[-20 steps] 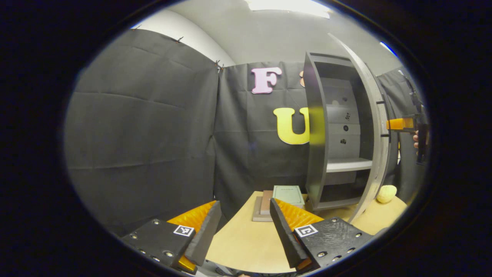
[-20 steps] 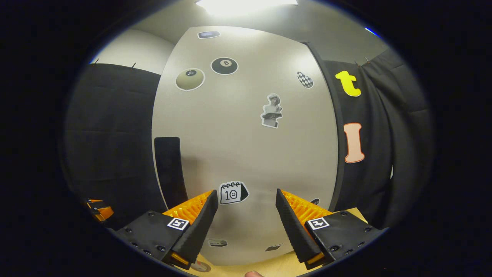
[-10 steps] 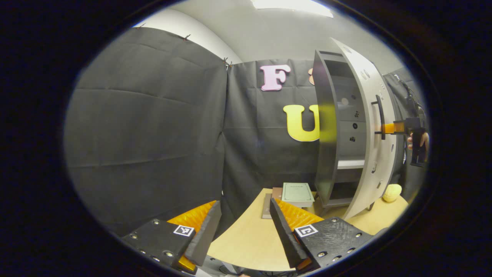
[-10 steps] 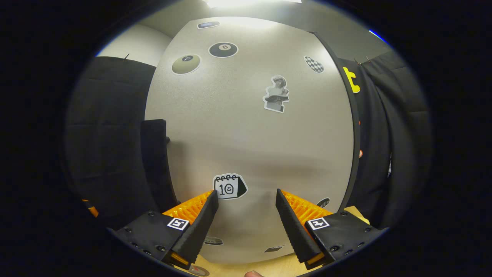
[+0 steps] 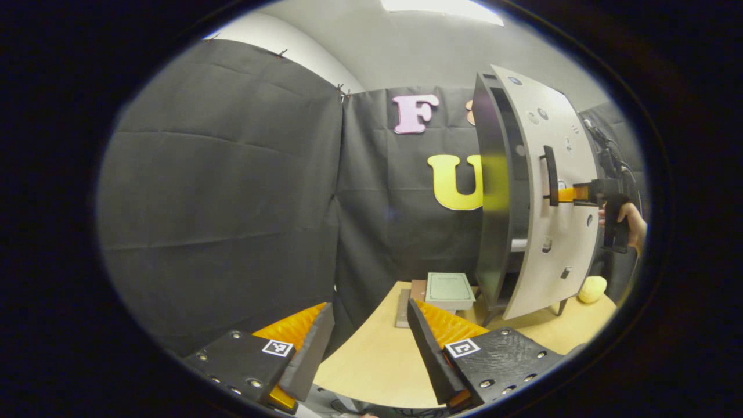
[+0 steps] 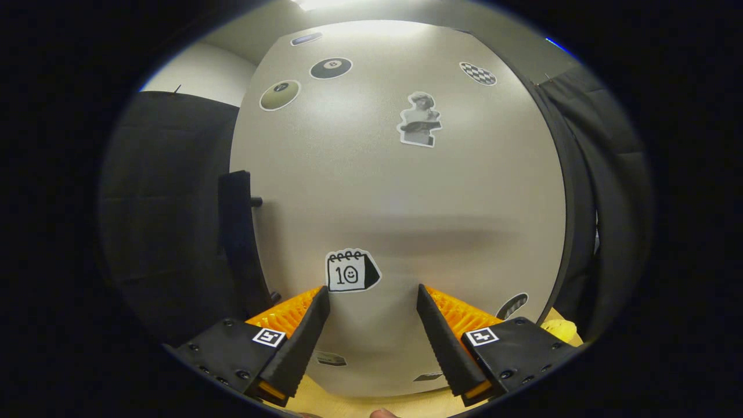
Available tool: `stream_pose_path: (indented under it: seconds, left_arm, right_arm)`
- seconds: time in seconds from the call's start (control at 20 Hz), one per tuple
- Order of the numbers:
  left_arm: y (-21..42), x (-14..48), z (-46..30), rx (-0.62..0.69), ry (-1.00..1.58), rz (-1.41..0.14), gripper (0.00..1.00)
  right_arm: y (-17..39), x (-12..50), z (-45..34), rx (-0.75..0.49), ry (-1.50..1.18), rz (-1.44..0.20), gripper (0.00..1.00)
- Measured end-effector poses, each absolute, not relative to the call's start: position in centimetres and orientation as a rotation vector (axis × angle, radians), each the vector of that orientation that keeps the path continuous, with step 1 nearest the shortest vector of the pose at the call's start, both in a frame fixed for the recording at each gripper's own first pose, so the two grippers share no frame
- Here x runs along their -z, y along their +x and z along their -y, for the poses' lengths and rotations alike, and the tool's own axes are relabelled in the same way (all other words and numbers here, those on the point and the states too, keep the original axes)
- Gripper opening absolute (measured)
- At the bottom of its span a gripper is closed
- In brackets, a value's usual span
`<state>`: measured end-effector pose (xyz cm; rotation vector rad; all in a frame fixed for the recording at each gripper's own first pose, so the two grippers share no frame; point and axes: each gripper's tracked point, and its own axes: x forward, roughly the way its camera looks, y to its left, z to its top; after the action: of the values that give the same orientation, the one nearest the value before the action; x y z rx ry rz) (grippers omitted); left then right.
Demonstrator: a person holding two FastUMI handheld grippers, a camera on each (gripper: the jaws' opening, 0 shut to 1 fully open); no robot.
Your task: Open the cabinet door with the right hand, grasp the bottle in the cabinet with the left hand and place it on the coaster, then close the cabinet door with the right hand.
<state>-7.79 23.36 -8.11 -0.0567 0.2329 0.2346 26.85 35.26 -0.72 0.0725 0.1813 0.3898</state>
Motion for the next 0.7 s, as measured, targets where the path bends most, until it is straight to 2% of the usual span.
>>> stream_pose_path:
  seconds: [0.3, 0.35, 0.45, 0.7]
  left_arm:
    - [-7.0, 7.2, -21.7, -0.202, -0.063, -0.215, 0.77]
    - [-6.8, 7.2, -21.3, -0.196, -0.064, -0.213, 0.77]
    - [-6.3, 6.6, -20.4, -0.181, -0.062, -0.205, 0.77]
    - [-4.5, 5.0, -17.2, -0.125, -0.061, -0.174, 0.77]
  right_arm:
    - [26.7, 0.9, -34.9, -0.337, 0.001, -0.135, 0.95]
    - [26.6, 1.0, -34.9, -0.337, -0.006, -0.136, 0.92]
    - [26.4, 0.7, -34.7, -0.346, 0.001, -0.138, 0.95]
    - [23.1, -1.7, -31.3, -0.358, 0.031, -0.103, 0.95]
